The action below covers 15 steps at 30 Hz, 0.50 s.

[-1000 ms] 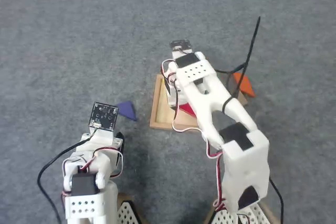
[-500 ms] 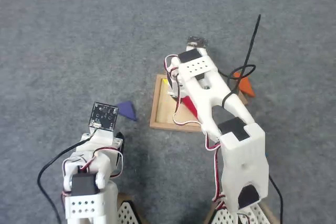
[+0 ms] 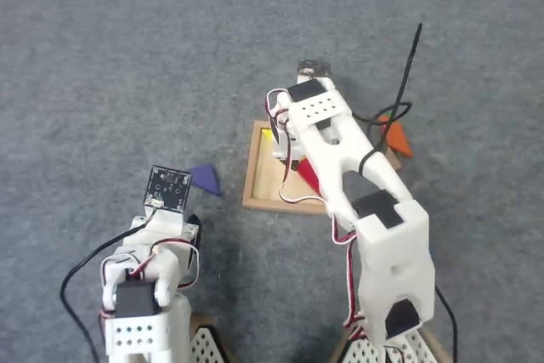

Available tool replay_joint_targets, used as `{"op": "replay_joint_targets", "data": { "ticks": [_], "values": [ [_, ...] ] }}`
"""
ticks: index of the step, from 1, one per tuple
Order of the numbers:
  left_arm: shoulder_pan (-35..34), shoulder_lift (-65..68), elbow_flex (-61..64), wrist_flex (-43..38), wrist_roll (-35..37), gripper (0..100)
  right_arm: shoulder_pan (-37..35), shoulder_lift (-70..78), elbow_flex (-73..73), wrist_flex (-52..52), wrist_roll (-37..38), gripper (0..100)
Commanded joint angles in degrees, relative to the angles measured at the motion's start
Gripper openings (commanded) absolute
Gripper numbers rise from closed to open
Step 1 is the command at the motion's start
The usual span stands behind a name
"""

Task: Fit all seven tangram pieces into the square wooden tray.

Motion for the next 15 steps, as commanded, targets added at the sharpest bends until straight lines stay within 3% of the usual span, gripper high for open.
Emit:
{"op": "replay_joint_targets", "data": {
  "ticks": [1, 5, 10, 15],
  "values": [
    [-0.35, -1.14, -0.84, 0.26, 0.53, 14, 2.51, -14.64, 2.11, 0.40, 5.36, 16.2],
    [-0.35, -1.14, -0.84, 0.26, 0.53, 14, 8.66, -27.74, 15.03, -1.63, 10.46, 15.1],
    [-0.35, -1.14, -0.84, 0.26, 0.53, 14, 17.36, -41.80, 32.70, -4.70, 24.62, 19.1],
    [-0.35, -1.14, -0.84, 0.26, 0.53, 14, 25.54, -45.76, 38.42, -4.70, 31.82, 21.4]
  ]
}}
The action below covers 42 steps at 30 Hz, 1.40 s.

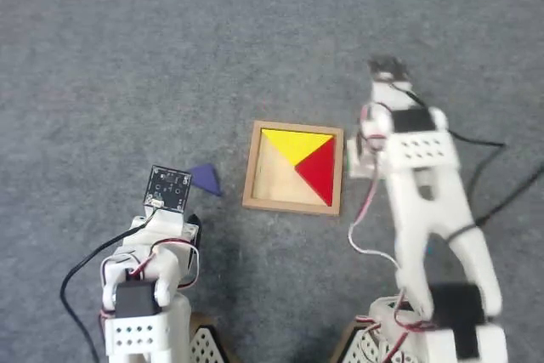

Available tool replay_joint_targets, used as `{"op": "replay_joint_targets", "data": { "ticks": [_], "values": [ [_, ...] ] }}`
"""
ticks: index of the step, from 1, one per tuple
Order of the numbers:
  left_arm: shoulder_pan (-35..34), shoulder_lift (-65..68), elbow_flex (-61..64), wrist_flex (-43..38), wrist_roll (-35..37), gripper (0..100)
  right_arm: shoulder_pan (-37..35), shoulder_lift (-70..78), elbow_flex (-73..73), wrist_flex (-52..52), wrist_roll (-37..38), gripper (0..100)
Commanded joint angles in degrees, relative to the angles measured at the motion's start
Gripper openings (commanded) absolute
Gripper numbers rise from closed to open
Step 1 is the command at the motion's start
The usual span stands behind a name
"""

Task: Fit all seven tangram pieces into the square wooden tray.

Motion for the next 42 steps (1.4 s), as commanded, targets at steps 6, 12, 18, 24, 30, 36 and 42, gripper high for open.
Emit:
{"op": "replay_joint_targets", "data": {
  "ticks": [6, 12, 18, 24, 30, 36, 42],
  "values": [
    [-0.35, -1.14, -0.84, 0.26, 0.53, 14, 8.40, 3.56, -7.30, -0.57, 14.42, 25.2],
    [-0.35, -1.14, -0.84, 0.26, 0.53, 14, 9.80, 9.63, -8.79, -0.13, 14.68, 27.4],
    [-0.35, -1.14, -0.84, 0.26, 0.53, 14, 15.34, -4.79, 6.68, 1.71, 19.78, 22.8],
    [-0.35, -1.14, -0.84, 0.26, 0.53, 14, 18.42, -15.43, 15.38, 7.87, 15.12, 22.8],
    [-0.35, -1.14, -0.84, 0.26, 0.53, 14, 17.19, -13.85, 16.97, 9.63, 6.51, 24.8],
    [-0.35, -1.14, -0.84, 0.26, 0.53, 14, 13.76, -8.92, 16.00, 9.71, -4.75, 31.8],
    [-0.35, -1.14, -0.84, 0.26, 0.53, 14, 13.85, -2.68, 14.68, 9.45, -6.07, 32.1]
  ]
}}
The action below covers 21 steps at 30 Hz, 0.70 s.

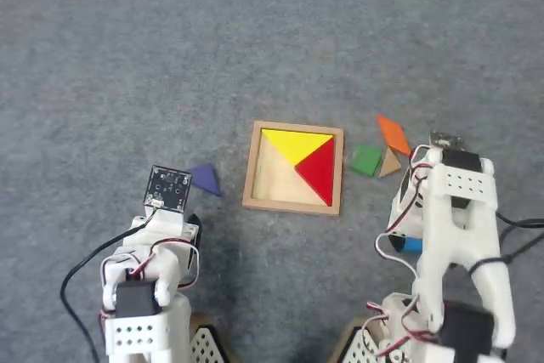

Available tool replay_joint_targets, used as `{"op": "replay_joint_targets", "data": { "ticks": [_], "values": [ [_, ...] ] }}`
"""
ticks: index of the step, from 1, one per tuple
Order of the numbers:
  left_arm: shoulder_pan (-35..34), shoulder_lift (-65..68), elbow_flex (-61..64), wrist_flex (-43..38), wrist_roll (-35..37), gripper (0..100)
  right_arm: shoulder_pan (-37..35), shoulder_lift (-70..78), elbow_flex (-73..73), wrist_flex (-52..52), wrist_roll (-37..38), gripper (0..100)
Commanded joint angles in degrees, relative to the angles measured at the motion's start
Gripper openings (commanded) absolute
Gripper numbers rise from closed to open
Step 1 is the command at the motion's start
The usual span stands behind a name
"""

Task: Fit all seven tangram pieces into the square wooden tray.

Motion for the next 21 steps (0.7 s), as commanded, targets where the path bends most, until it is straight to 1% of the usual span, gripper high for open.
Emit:
{"op": "replay_joint_targets", "data": {
  "ticks": [1, 5, 9, 13, 18, 21],
  "values": [
    [-0.35, -1.14, -0.84, 0.26, 0.53, 14, -0.75, 2.77, -3.08, -0.04, -0.97, 32.1],
    [-0.35, -1.14, -0.84, 0.26, 0.53, 14, -0.75, 7.78, -3.96, -1.36, -1.05, 32.1],
    [-0.35, -1.14, -0.84, 0.26, 0.53, 14, -0.84, 13.85, -4.04, -7.16, -1.14, 31.9],
    [-0.35, -1.14, -0.84, 0.26, 0.53, 14, -1.63, 19.65, -4.66, -9.45, -1.23, 31.8],
    [-0.35, -1.14, -0.84, 0.26, 0.53, 14, -1.54, 25.45, -11.60, -9.45, -4.31, 31.6],
    [-0.35, -1.14, -0.84, 0.26, 0.53, 14, -1.10, 28.09, -17.32, -9.10, -4.48, 27.3]
  ]
}}
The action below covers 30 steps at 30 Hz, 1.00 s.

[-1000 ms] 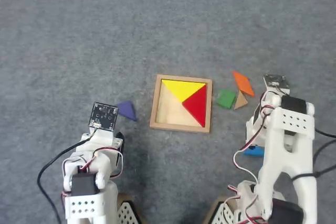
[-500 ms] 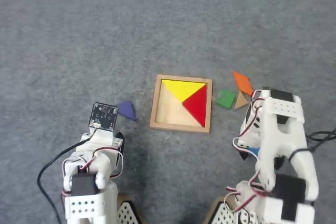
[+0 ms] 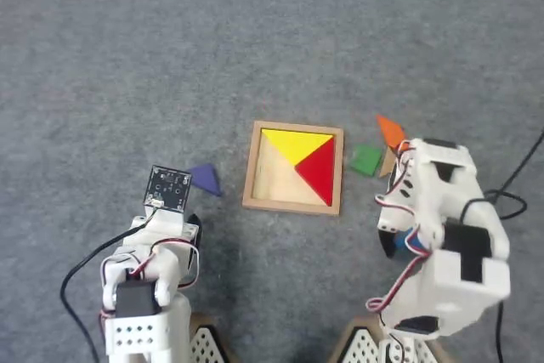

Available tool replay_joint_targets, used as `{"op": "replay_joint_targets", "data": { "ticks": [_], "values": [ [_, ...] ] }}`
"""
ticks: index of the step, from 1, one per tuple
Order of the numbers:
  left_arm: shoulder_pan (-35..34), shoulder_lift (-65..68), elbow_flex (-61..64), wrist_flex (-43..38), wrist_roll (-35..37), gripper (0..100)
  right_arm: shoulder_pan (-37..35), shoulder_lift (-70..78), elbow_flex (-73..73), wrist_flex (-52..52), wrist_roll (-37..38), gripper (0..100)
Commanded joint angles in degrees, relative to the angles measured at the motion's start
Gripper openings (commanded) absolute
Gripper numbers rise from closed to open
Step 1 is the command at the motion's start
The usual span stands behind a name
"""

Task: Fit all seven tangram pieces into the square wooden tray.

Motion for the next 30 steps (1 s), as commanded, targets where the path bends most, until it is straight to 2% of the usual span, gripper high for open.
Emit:
{"op": "replay_joint_targets", "data": {
  "ticks": [1, 13, 19, 25, 30],
  "values": [
    [-0.35, -1.14, -0.84, 0.26, 0.53, 14, 0.66, 1.01, -9.49, -0.92, -1.23, 26.0],
    [-0.35, -1.14, -0.84, 0.26, 0.53, 14, 1.80, 10.95, -22.07, 0.13, -1.58, 24.9],
    [-0.35, -1.14, -0.84, 0.26, 0.53, 14, 3.12, 8.40, -22.77, 2.07, -1.05, 25.1],
    [-0.35, -1.14, -0.84, 0.26, 0.53, 14, 2.77, 1.36, -17.23, 2.15, 5.45, 26.6],
    [-0.35, -1.14, -0.84, 0.26, 0.53, 14, 2.68, -0.48, -13.19, 2.15, 14.51, 28.3]
  ]
}}
